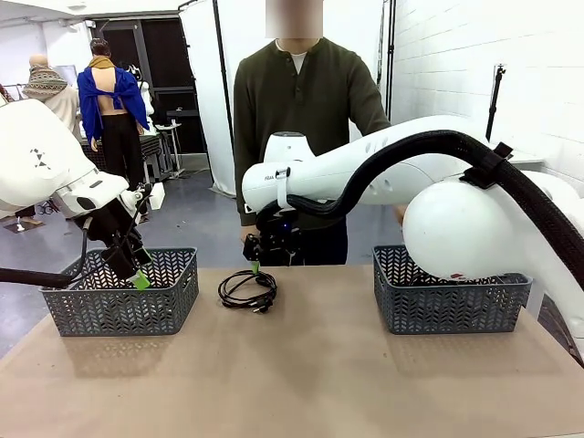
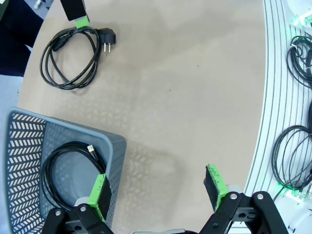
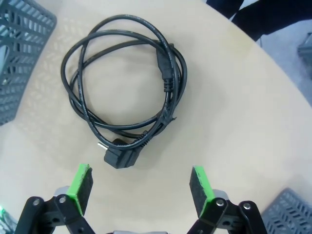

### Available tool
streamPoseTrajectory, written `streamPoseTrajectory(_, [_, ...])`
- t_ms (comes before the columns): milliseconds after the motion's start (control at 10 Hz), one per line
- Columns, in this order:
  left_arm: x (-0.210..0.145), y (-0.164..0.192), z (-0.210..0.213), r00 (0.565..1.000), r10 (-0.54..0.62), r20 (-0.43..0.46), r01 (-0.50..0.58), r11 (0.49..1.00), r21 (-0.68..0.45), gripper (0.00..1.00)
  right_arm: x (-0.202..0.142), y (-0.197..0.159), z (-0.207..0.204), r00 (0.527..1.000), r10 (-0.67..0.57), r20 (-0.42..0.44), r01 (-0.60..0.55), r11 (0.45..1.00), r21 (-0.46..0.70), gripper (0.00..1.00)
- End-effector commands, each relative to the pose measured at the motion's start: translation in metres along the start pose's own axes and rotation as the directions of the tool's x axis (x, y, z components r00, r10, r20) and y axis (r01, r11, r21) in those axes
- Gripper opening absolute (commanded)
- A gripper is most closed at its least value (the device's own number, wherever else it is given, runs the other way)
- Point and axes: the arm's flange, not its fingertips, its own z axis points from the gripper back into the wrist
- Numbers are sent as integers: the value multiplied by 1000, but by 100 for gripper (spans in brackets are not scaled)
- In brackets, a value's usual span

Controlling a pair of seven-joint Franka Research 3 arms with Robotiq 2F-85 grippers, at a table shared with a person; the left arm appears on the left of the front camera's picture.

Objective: Organize the cables according to human instructions.
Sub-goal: Pick up a bundle of cables and place it in the basket indicated by the human.

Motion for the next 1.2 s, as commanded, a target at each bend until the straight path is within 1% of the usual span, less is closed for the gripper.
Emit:
streamPoseTrajectory(0, [0, 0, 1, 1000, 2, 0, -2, 1000, 3, 100, -4, 0, 0, 1000, 0, 6, 0, 1000, 7, 100])
streamPoseTrajectory(1100, [0, 0, 1, 1000, 2, 0, -2, 1000, 3, 100, -1, 0, -1, 1000, 1, -1, -1, 1000, 1, 100])
